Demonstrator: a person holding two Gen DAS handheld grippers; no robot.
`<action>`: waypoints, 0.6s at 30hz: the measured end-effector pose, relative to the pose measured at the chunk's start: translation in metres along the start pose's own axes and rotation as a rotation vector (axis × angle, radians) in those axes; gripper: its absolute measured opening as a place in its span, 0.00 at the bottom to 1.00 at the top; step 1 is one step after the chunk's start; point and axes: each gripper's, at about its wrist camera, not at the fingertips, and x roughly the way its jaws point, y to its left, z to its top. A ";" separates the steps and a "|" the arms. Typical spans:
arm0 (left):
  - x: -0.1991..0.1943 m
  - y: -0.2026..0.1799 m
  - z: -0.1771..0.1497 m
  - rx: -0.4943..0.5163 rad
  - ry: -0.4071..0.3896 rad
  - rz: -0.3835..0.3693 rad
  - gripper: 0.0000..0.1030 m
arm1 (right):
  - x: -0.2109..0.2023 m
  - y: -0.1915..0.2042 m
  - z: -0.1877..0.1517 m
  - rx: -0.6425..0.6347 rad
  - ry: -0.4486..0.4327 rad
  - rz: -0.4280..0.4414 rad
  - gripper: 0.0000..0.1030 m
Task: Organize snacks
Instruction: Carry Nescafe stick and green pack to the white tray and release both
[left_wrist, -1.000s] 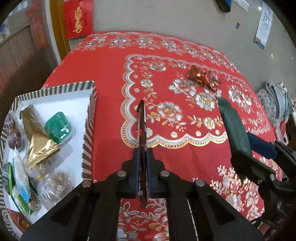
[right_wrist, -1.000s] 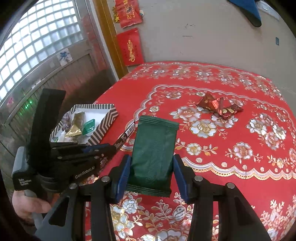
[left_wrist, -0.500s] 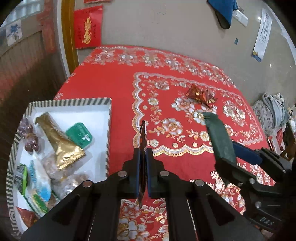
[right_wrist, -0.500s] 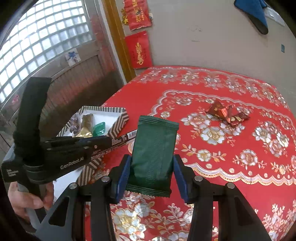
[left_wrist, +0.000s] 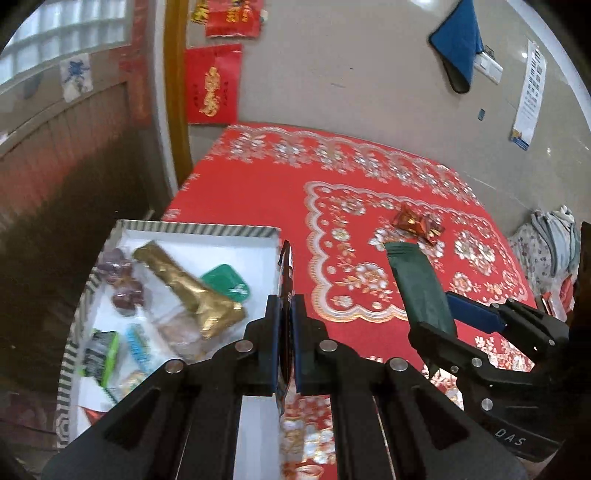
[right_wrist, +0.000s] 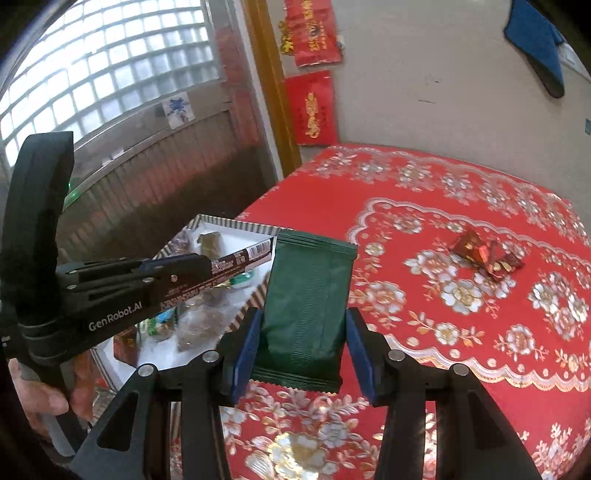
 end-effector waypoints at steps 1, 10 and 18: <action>-0.003 0.006 0.000 -0.007 -0.006 0.011 0.04 | 0.001 0.004 0.001 -0.007 0.001 0.004 0.46; -0.013 0.047 -0.012 -0.062 -0.020 0.073 0.04 | 0.020 0.046 0.011 -0.071 0.019 0.054 0.46; -0.012 0.084 -0.030 -0.120 -0.007 0.114 0.04 | 0.050 0.085 0.015 -0.122 0.060 0.093 0.46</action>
